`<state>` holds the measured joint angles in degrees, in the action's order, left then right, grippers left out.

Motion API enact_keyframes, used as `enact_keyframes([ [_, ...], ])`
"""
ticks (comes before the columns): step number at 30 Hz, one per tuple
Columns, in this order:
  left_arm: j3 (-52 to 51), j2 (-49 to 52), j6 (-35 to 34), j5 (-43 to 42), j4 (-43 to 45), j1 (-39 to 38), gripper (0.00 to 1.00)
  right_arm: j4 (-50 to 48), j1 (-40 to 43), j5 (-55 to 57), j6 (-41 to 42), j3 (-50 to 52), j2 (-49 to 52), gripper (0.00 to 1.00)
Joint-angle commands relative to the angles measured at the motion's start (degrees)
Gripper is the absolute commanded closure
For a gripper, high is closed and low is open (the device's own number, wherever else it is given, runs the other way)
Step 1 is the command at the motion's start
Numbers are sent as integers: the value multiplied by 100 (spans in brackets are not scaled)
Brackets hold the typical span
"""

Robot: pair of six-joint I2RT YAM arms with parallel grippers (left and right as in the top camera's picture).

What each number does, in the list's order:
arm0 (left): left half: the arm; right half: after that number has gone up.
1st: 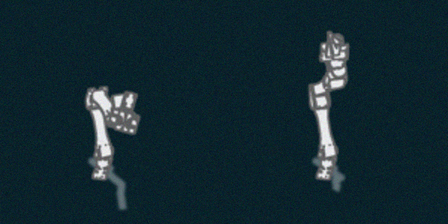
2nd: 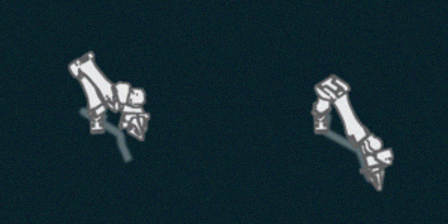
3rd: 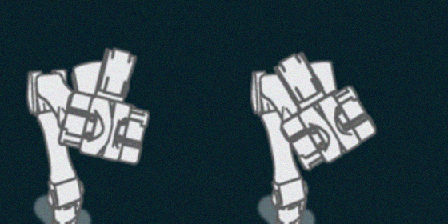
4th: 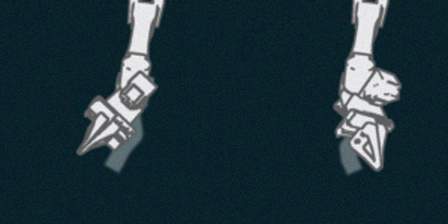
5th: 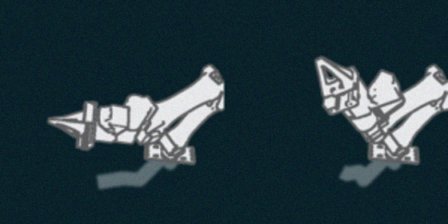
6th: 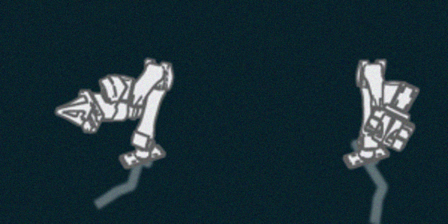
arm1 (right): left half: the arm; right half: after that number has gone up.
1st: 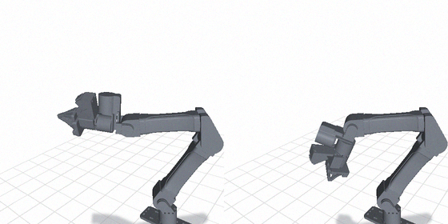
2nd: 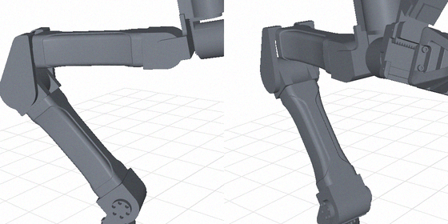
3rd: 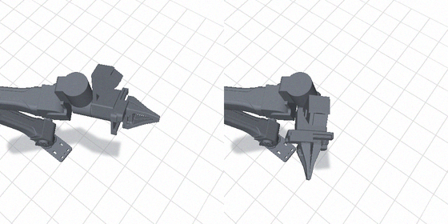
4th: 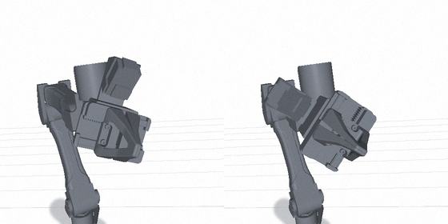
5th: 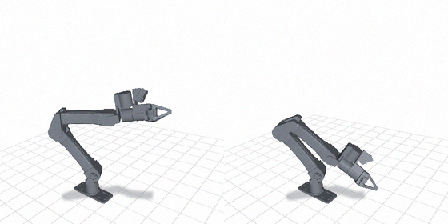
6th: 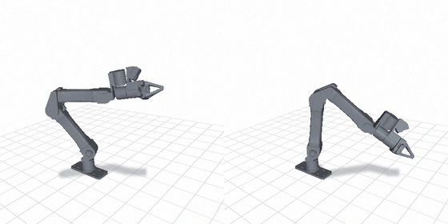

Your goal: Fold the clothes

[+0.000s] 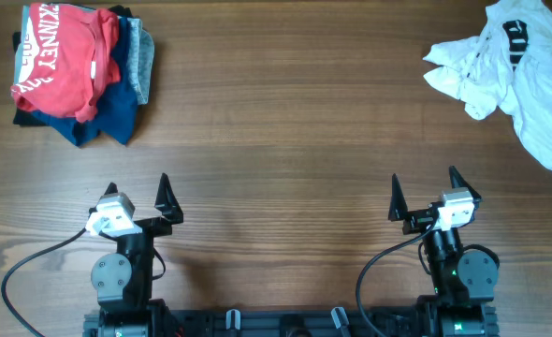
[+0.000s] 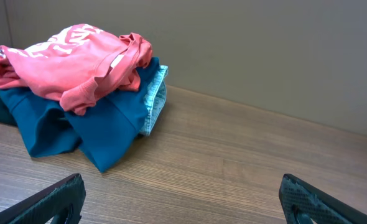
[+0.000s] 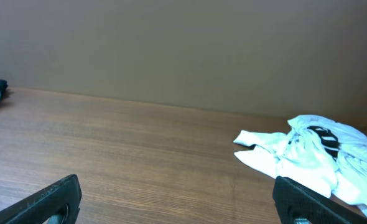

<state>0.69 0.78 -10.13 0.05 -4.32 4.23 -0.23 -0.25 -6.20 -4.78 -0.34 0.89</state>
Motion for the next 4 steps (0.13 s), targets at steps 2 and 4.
enact_keyframes([
  [2, -33, -46, 111, -48, -2, -26, 0, -22, -28, -66, 68, 4, -61, 0],
  [4, -33, -46, 111, -48, -2, -26, 0, -22, -28, -66, 68, 4, -61, 0],
])
